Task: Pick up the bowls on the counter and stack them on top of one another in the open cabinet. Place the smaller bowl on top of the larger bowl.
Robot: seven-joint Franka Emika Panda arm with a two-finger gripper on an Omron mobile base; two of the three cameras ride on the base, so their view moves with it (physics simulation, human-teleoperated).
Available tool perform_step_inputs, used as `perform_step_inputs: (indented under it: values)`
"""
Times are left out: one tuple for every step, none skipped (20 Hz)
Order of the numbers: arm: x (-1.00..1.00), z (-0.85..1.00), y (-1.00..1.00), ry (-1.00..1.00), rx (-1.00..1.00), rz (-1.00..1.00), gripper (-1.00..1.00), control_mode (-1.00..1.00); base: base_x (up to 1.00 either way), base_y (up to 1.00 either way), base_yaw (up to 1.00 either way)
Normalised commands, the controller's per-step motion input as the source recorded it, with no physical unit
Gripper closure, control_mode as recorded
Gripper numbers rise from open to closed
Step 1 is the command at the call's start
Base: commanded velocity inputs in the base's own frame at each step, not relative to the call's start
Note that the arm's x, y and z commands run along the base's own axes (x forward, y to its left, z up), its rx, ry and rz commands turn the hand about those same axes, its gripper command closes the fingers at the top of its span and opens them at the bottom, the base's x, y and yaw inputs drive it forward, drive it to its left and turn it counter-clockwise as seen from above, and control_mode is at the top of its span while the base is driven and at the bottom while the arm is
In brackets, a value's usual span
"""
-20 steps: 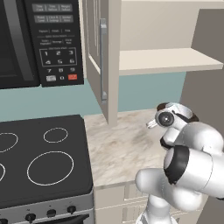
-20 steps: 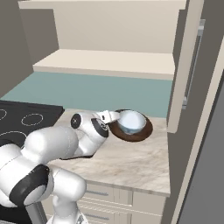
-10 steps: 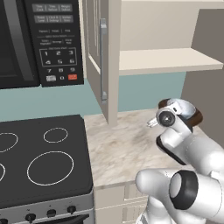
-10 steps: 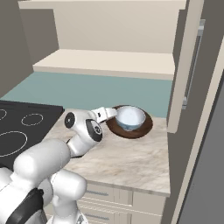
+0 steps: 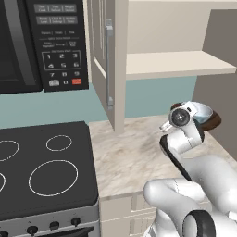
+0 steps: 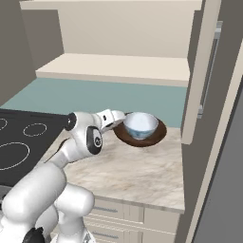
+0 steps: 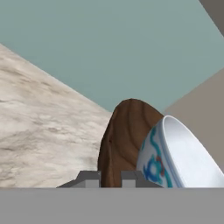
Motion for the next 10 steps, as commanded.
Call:
perform_step_inputs:
  values:
    - [-0.31, 0.34, 0.0, 0.11, -0.03, 0.0, 1.0, -1.0, 0.0, 0.0, 0.0]
    - [-0.31, 0.36, 0.0, 0.11, -0.03, 0.0, 1.0, -1.0, 0.0, 0.0, 0.0]
    - [-0.31, 0.36, 0.0, 0.1, -0.04, 0.0, 1.0, -1.0, 0.0, 0.0, 0.0]
    - [-0.33, 0.38, 0.0, 0.09, -0.03, 0.0, 1.0, -1.0, 0.0, 0.0, 0.0]
    - [-0.33, 0.36, 0.0, 0.08, -0.03, 0.0, 1.0, -1.0, 0.0, 0.0, 0.0]
    - [-0.32, 0.38, 0.0, 0.08, -0.03, 0.0, 1.0, -1.0, 0.0, 0.0, 0.0]
    - [-0.36, 0.35, 0.0, 0.05, -0.03, 0.0, 1.0, -1.0, 0.0, 0.0, 0.0]
    - [-0.36, 0.3, 0.0, 0.04, -0.03, 0.0, 1.0, -1.0, 0.0, 0.0, 0.0]
    - [-0.38, 0.29, 0.0, 0.02, -0.03, 0.0, 1.0, -1.0, 0.0, 0.0, 0.0]
    - [-0.4, 0.28, 0.0, 0.0, -0.03, 0.0, 1.0, -1.0, 0.0, 0.0, 0.0]
